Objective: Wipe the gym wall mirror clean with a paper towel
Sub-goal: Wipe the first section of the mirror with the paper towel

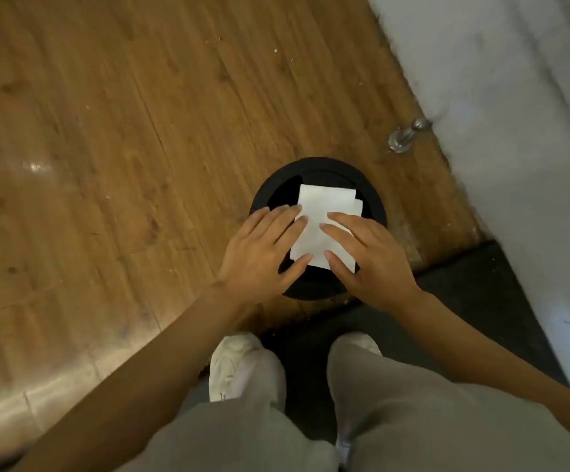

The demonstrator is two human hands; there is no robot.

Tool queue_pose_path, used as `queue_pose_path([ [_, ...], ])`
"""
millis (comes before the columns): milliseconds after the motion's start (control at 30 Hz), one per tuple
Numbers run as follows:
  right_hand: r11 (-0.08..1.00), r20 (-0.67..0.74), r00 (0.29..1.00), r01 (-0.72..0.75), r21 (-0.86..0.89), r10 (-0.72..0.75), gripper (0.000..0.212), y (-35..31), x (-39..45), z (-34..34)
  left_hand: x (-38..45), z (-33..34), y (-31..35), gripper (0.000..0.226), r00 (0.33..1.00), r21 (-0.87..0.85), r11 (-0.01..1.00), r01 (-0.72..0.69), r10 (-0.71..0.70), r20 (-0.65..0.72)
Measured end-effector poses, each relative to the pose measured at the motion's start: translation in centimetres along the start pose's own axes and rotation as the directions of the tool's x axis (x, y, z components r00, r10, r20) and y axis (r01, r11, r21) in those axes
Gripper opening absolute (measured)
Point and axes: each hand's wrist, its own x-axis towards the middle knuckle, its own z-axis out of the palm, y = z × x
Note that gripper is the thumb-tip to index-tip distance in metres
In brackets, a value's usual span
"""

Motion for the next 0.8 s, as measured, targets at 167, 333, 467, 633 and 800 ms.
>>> queue_pose_path([
  [167,0.988,0.204,0.976,-0.043,-0.151,0.073,0.078,2.2,0.3,3.5,-0.8,3.1,-0.9,0.059,0.990,0.075,0.994,0.082,-0.090,0.104],
  [333,0.975,0.289,0.957,0.031,-0.221,0.035,0.086,3.5,0.4,5.5,-0.5,4.0,-1.7,0.057,0.994,0.115,0.992,0.054,-0.064,0.090],
  [467,0.986,0.158,0.987,0.046,-0.161,-0.021,0.062,3.8,0.5,5.7,-0.5,4.2,-1.7,0.056,0.996,0.071,0.995,0.068,-0.072,0.057],
  [633,0.975,-0.036,0.987,0.146,-0.165,-0.154,0.043,4.7,1.3,5.3,0.5,3.6,-2.0,0.056,0.999,-0.028,0.999,0.041,-0.041,0.008],
  [800,0.983,-0.159,0.970,0.176,-0.061,-0.183,0.030,3.6,3.7,1.0,2.3,0.5,-1.7,0.062,0.998,-0.100,0.994,-0.051,0.054,0.026],
])
